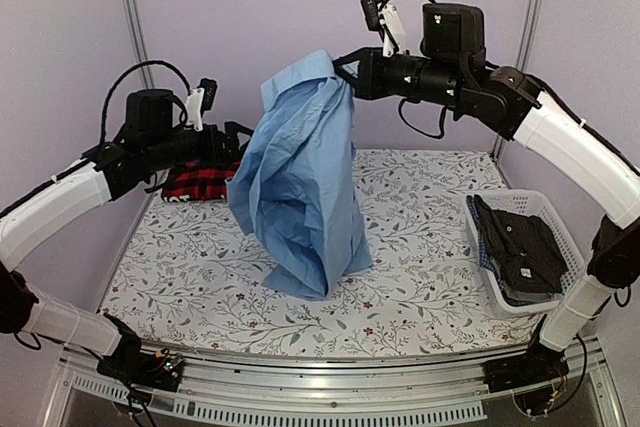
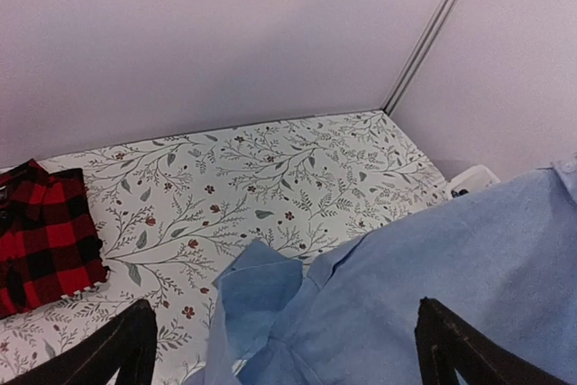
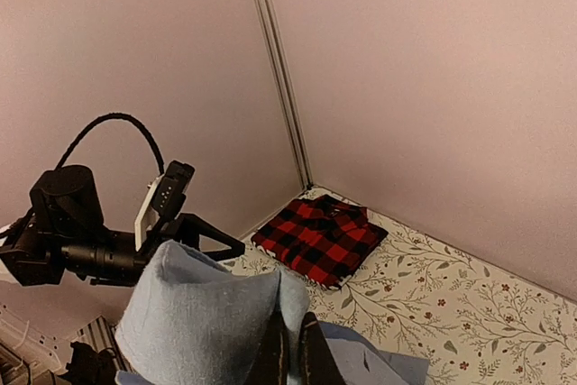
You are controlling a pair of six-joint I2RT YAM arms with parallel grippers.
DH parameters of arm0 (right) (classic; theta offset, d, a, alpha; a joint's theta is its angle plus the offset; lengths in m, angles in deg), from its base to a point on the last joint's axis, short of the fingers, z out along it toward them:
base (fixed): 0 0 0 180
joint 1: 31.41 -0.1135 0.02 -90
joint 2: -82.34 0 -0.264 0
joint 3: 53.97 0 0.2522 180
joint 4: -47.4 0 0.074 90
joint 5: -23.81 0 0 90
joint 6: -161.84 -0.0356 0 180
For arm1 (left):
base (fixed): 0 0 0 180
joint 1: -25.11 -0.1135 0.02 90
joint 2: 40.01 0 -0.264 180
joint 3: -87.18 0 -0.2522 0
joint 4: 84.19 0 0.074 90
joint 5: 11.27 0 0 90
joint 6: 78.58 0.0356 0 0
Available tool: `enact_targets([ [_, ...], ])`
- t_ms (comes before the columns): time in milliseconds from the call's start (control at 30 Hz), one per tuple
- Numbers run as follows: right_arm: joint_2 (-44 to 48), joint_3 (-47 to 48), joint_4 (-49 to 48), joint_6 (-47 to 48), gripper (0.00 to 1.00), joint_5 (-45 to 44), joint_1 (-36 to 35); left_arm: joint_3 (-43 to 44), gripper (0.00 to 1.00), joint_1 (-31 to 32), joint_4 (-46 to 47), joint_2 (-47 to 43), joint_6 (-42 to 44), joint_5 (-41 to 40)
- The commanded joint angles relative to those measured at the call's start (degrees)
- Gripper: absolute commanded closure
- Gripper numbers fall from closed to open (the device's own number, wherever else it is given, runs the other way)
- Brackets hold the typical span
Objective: Fold and stack the long sleeve shirts
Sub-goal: Place the crumpled shirt at the center of the board.
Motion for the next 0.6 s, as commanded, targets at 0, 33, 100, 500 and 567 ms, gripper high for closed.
enact_targets([
  [0, 3.11, -12.97, -7.57, -6.15, 1.00, 16.71, 10.00, 0.90, 0.00, -0.70, -0.97, -0.70, 0.39, -0.84],
  [33, 3.59, -17.63, -9.87, -7.44, 1.00, 18.63, 12.09, 0.64, 0.00, -0.71, -0.78, -0.42, 0.16, -0.64],
  [100, 3.58, -24.87, -12.55, -10.32, 0.99, 21.21, 16.24, 0.11, 0.00, -0.70, -0.61, 0.32, -0.39, -0.11],
  [500, -4.24, -31.53, -1.44, -10.77, 0.15, 7.57, 16.40, -6.25, 0.00, -0.65, -2.05, 5.69, -3.73, 1.49],
  [567, -4.42, -31.99, 0.58, -10.45, 0.15, 3.57, 13.61, -7.82, 0.00, -0.69, -1.99, 6.11, -4.44, 2.69],
])
